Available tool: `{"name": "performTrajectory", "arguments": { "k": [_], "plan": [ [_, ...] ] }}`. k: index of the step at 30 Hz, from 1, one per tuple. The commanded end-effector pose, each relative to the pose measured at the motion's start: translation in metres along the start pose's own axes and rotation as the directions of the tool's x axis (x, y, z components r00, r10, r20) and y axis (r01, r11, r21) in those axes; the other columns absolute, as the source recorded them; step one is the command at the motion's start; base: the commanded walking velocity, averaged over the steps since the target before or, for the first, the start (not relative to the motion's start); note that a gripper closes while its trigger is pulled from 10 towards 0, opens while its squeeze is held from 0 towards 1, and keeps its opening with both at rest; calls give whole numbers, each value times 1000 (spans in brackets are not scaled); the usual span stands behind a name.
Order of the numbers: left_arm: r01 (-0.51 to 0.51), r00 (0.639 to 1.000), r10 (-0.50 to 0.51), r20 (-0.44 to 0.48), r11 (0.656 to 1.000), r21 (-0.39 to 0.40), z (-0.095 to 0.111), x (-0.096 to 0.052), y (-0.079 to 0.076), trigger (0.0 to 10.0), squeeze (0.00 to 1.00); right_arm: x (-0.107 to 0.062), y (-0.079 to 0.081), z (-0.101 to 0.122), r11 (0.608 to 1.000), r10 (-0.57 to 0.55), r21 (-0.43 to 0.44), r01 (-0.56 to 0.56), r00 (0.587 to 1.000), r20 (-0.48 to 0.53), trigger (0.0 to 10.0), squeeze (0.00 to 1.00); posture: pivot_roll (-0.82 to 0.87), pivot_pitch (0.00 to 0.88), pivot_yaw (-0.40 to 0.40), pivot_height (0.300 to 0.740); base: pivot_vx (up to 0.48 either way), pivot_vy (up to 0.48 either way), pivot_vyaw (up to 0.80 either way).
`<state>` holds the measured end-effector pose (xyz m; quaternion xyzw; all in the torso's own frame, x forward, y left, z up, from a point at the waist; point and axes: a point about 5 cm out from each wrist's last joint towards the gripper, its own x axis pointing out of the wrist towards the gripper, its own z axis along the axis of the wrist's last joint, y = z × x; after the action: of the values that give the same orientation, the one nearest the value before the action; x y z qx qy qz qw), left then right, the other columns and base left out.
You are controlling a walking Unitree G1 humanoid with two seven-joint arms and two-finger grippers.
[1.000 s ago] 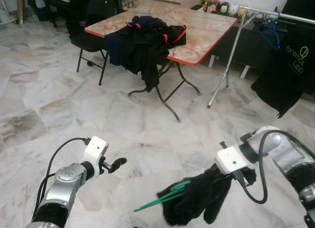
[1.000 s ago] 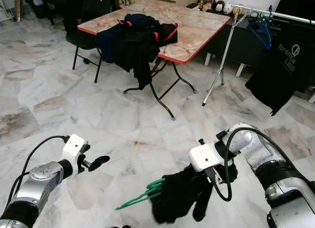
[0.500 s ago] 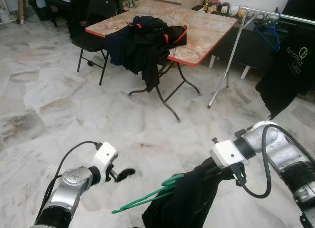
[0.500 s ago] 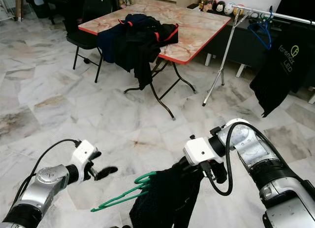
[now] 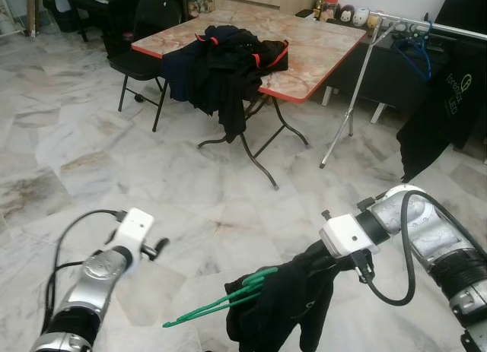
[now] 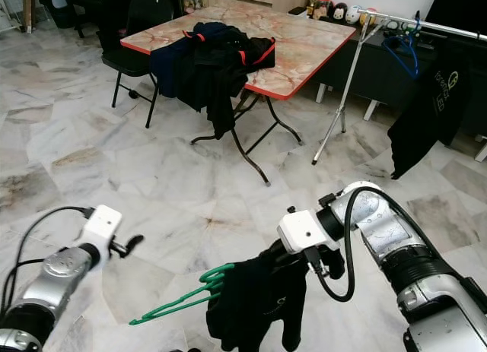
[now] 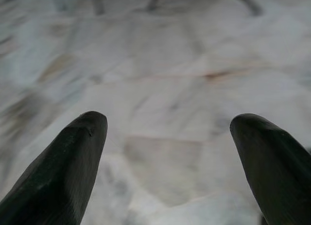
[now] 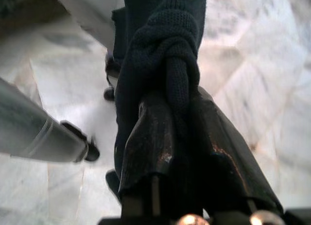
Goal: Hang hanger
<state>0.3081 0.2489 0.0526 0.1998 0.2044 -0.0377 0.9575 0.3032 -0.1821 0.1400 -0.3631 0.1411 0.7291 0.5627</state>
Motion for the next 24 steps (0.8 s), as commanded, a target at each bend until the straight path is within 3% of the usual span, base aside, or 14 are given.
{"name": "performTrajectory", "arguments": {
  "k": [1,7,13,15,17,20,24],
  "plan": [
    [-78,997,78,-11,997,-5,-2,-1,12,10000,0,-6,3,-7,1000,-22,7,22,998,-56,10000,0,-124,0,-17,740,0,0,0],
    [-177,984,177,17,984,-28,0,-1,20,10000,0,-6,8,-14,999,-31,34,34,996,-78,10000,0,-125,0,-16,740,0,0,0],
    [-137,991,137,6,990,-42,0,1,12,10000,0,-7,-5,-20,974,-219,32,225,968,-123,10000,0,-129,0,-17,740,0,0,0],
    [-66,998,66,-5,998,-11,-2,2,0,10000,0,-10,-17,-22,923,-379,17,385,915,-141,10000,0,-127,0,-17,740,0,0,0],
    [-72,997,71,-18,997,-21,-5,2,-1,10000,0,-12,-24,-24,883,-463,4,470,871,-166,10000,0,-130,0,-17,740,0,0,0],
    [-81,996,79,-43,996,-29,-8,3,-2,10000,0,-13,-30,-23,846,-526,8,533,836,-159,10000,0,-130,0,-17,740,0,0,0],
    [17,999,-20,-41,997,-72,-7,5,-17,10000,0,-11,-38,-14,803,-589,68,592,805,-68,10000,0,-133,0,-16,740,0,0,0]
  ]
}}
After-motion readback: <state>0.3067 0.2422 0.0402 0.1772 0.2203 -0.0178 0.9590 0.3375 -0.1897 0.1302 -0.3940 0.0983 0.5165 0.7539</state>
